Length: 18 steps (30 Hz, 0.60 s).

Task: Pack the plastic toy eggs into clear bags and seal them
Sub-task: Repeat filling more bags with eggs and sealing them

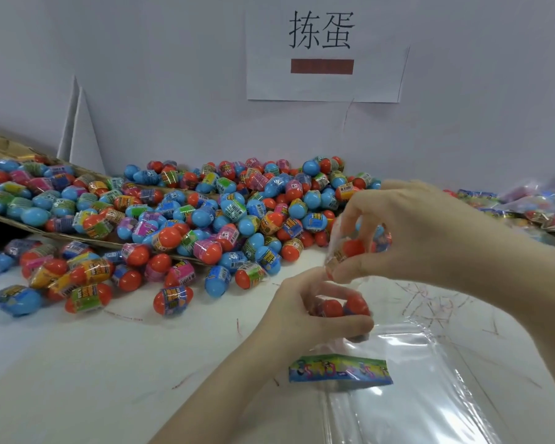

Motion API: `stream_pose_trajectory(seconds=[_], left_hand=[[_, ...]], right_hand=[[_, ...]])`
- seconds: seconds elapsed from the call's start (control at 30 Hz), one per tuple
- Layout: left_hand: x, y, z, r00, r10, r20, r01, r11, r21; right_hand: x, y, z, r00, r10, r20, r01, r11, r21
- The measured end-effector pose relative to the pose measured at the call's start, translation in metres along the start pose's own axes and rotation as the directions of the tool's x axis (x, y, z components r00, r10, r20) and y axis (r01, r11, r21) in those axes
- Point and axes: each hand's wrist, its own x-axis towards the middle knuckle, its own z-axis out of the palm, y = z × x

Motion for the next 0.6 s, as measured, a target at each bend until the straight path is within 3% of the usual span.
stream_pose_trajectory(seconds=[0.23, 0.6], left_hand=[[-0.002, 0.002, 0.002, 0.999, -0.027, 0.024, 0.026, 0.998, 0.062], [-0.001, 0.004, 0.001, 0.992, -0.126, -0.028, 0.122, 0.987, -0.108]], right_hand=[[0.004, 0.002, 0.012, 0.987, -0.007, 0.158, -0.003, 0.998, 0.061], [0.002, -0.004, 0.015, 0.954, -0.003, 0.299, -0.020, 0.997, 0.073]])
